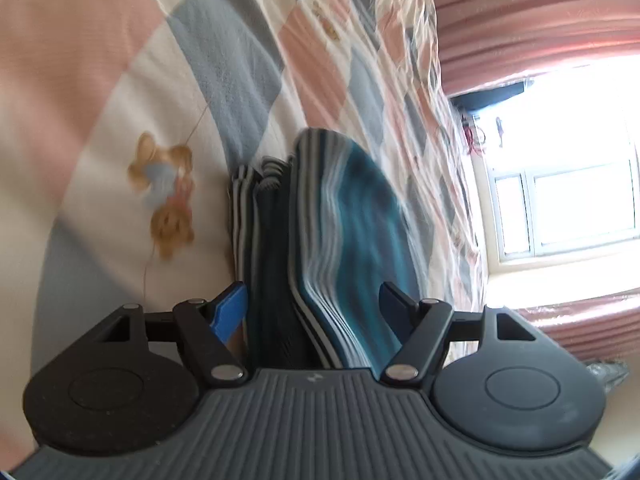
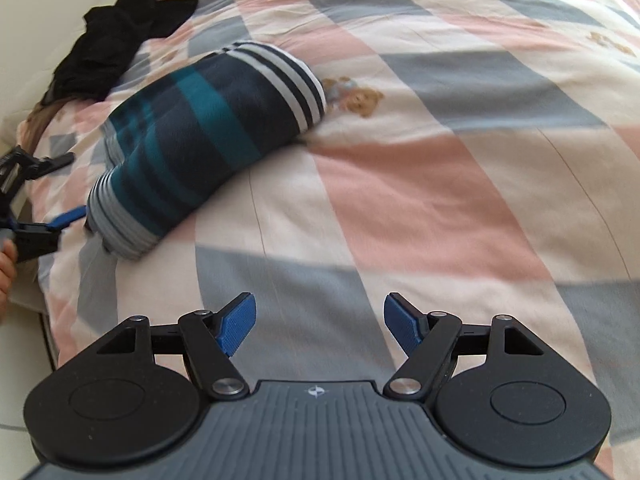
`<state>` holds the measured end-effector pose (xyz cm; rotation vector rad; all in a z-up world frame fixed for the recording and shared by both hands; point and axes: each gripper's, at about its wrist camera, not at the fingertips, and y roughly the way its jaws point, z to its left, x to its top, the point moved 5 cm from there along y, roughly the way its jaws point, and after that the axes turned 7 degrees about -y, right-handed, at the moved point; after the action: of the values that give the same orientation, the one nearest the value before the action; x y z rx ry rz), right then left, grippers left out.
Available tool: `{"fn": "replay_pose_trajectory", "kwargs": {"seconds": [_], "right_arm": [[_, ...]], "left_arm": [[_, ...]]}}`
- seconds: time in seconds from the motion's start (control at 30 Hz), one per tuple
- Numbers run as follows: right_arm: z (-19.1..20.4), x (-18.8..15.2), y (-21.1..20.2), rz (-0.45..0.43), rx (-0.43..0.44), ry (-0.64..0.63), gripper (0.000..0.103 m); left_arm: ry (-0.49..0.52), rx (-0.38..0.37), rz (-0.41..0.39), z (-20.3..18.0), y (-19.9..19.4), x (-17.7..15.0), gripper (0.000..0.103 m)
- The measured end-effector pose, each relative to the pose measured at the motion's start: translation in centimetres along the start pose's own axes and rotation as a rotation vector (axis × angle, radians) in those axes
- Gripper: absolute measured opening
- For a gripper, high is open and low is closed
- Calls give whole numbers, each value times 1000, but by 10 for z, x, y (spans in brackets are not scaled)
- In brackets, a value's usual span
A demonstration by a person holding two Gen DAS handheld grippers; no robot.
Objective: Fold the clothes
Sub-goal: 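Grasp the folded sweater sides with both grippers and lift it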
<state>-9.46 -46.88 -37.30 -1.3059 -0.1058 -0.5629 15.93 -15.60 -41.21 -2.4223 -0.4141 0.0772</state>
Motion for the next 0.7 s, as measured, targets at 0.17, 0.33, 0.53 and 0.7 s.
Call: {"fn": "replay_pose_trajectory", "kwargs": {"seconds": [0.17, 0.33, 0.53, 0.7], "right_arm": [[28, 36, 25, -22, -31, 42, 74], [48, 63, 43, -47, -41, 71, 74], [41, 98, 44, -80, -67, 75, 74], [13, 152, 37, -141, 53, 96, 74]], "left_arm": [[-35, -64, 74, 22, 29, 24, 80], [-78, -144, 108, 25, 49, 32, 77], [-103, -200, 151, 22, 60, 34, 37], [-79, -180, 165, 19, 58, 36, 37]]}}
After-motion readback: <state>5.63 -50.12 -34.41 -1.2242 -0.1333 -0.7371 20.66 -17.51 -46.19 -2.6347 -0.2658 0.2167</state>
